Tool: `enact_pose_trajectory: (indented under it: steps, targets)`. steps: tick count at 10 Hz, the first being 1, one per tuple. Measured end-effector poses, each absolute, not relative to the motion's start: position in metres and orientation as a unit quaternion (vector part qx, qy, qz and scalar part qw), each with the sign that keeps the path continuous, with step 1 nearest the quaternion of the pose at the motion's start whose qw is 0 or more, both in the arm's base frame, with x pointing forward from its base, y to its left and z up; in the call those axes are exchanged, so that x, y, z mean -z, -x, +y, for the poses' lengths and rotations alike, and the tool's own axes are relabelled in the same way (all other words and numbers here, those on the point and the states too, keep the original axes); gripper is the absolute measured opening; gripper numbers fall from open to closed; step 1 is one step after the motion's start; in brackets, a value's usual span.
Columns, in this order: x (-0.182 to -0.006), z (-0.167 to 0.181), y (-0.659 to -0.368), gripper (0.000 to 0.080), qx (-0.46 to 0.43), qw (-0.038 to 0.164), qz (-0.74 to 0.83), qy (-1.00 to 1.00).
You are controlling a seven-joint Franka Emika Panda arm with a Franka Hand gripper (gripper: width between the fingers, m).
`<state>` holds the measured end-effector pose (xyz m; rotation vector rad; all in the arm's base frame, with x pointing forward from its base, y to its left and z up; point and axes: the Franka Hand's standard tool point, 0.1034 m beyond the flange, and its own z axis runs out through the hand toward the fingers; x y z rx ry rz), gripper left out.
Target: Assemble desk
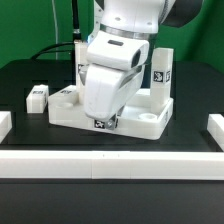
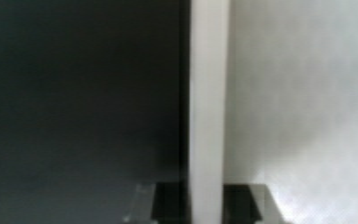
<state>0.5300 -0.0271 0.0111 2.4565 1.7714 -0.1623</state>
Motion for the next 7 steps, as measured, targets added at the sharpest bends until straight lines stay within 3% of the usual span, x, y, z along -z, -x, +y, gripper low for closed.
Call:
enact_pose_trajectory:
  steps: [3, 7]
  targets:
    - [-0.018, 0.006, -0.558, 0.0063, 0.062, 0.055, 0.658, -0.748]
    - [-0.016, 0.000, -0.561, 0.0063, 0.071, 0.059, 0.710, -0.698]
